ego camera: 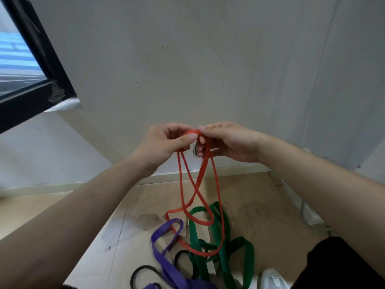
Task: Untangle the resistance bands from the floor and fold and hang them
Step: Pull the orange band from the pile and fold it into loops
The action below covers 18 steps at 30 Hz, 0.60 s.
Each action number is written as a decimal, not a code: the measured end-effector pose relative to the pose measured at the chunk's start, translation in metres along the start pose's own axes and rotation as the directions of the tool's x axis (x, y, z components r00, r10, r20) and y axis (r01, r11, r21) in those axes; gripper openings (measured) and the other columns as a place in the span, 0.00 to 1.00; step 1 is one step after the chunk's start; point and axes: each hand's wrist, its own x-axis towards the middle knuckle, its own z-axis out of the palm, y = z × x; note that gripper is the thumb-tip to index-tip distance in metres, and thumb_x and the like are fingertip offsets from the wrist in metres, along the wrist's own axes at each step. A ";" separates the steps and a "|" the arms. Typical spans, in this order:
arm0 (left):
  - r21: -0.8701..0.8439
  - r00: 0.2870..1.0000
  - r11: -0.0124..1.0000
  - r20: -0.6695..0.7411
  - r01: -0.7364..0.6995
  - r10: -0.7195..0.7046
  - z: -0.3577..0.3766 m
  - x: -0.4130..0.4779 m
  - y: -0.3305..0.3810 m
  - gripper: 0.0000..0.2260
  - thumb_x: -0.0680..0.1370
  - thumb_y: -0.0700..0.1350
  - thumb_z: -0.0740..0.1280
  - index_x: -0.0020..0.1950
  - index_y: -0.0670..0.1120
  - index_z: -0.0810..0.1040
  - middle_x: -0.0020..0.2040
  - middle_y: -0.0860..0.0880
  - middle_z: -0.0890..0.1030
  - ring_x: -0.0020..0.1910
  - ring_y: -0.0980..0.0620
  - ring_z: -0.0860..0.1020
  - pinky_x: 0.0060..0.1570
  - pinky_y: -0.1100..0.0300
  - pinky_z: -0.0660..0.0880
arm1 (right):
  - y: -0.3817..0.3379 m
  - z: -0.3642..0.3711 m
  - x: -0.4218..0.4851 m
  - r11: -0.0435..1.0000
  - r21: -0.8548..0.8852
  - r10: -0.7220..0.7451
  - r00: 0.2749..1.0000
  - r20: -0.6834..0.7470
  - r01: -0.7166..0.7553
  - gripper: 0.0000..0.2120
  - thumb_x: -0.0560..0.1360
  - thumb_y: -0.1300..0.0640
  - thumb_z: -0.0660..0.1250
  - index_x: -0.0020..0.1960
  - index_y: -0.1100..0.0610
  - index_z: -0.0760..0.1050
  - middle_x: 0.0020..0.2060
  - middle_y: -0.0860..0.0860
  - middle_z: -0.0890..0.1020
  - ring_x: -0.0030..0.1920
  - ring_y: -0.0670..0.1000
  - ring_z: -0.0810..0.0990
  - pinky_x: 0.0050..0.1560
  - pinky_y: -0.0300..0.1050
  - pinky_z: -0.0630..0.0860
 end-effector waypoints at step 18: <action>-0.079 0.957 0.982 -0.247 -0.174 0.150 -0.017 0.006 0.015 0.11 0.71 0.49 0.73 0.51 0.50 0.85 0.46 0.51 0.86 0.49 0.50 0.83 0.55 0.57 0.80 | -0.006 -0.026 -0.010 0.982 -0.180 0.084 0.987 0.138 -0.058 0.15 0.82 0.46 0.60 0.47 0.54 0.80 0.57 0.58 0.84 0.64 0.60 0.81 0.71 0.64 0.70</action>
